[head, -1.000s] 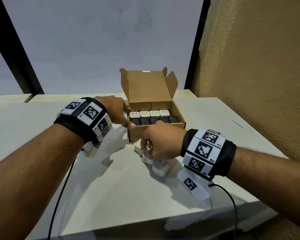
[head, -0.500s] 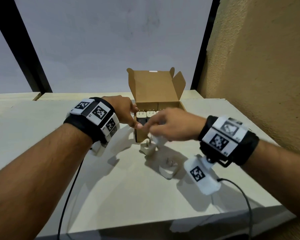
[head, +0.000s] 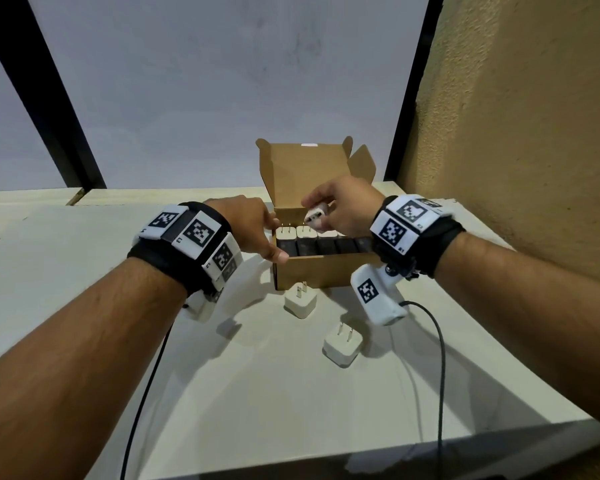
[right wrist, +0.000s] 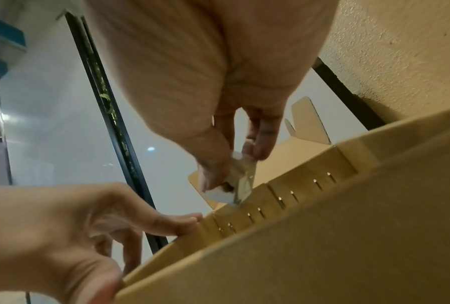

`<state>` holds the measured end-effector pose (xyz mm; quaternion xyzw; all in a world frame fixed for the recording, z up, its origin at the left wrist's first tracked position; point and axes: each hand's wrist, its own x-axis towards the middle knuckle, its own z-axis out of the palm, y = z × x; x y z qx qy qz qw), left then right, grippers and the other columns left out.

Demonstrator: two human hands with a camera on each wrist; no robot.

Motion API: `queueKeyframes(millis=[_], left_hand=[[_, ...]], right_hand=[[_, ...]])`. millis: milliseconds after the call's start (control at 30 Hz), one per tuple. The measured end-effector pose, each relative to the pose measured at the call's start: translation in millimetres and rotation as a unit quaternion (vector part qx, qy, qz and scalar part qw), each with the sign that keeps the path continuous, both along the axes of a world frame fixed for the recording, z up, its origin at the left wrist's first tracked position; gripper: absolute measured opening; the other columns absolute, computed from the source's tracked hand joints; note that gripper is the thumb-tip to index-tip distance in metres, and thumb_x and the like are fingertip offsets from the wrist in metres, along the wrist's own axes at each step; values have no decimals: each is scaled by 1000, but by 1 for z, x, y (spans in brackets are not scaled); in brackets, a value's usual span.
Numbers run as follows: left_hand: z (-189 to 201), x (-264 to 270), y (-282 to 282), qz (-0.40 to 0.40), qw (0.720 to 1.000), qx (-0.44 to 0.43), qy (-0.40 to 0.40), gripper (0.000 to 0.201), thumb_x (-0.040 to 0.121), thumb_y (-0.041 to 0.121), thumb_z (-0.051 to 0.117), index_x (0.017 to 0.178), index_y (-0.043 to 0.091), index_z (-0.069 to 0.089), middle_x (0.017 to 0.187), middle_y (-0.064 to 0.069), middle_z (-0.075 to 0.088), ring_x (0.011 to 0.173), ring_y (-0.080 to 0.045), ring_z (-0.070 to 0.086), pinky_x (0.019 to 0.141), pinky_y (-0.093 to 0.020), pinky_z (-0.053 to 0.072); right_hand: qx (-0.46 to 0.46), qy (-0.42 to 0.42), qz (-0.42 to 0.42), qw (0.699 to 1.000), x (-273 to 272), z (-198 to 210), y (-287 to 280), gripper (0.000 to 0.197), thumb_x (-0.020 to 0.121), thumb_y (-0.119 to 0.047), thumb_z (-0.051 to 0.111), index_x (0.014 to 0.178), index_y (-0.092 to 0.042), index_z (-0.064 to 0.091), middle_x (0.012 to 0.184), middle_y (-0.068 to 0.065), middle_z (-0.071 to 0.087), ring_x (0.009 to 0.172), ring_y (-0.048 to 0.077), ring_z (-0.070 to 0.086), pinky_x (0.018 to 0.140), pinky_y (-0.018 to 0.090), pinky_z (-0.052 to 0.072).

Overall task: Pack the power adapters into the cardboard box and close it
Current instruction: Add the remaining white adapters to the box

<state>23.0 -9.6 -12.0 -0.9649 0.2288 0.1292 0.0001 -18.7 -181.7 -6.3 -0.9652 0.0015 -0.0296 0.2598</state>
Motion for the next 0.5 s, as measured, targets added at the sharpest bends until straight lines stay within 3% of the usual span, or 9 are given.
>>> queueKeyframes(millis=[167,267,333,400,433,500], left_hand=[[-1,1,-2,-8,1000,-6,-2,84,69,66,65,139,24,46,135,3,56,118,-22,53,99,-38,39],[-2,1,0,-12,1000,-12,-1,84,69,66,65,138,24,46,134,1,57,117,-23,54,98,-37,39],[-2,0,1,-11,1000,-19,-1,83,69,66,65,138,24,46,131,1,59,114,-22,55,97,-37,40],[-1,-2,1,-12,1000,-28,2,82,70,65,65,139,24,45,117,1,66,106,-20,57,96,-36,40],[0,-3,2,-11,999,-36,4,82,71,64,65,139,24,44,102,3,68,100,-18,57,94,-34,41],[2,-6,2,-9,999,-50,5,81,71,61,66,140,23,44,75,9,58,88,-14,54,91,-31,40]], right_hand=[[-30,4,-15,999,23,-11,5,24,84,-21,72,106,-29,71,106,-5,68,94,13,62,81,28,51],[13,14,-22,1000,32,-14,6,16,83,-19,73,96,-29,70,88,-5,73,86,14,68,83,32,56],[13,10,-19,1000,34,-15,7,14,83,-20,74,95,-27,71,80,-8,70,78,11,66,78,29,55],[4,4,-18,1000,35,-17,9,14,82,-22,75,95,-25,73,78,-9,67,73,9,62,69,24,51],[3,3,-17,1000,35,-18,10,14,81,-22,76,95,-24,73,81,-8,68,72,9,61,68,24,51],[-3,8,-16,1000,36,-20,13,17,79,-25,77,96,-22,74,88,-4,71,77,12,64,76,27,55]])
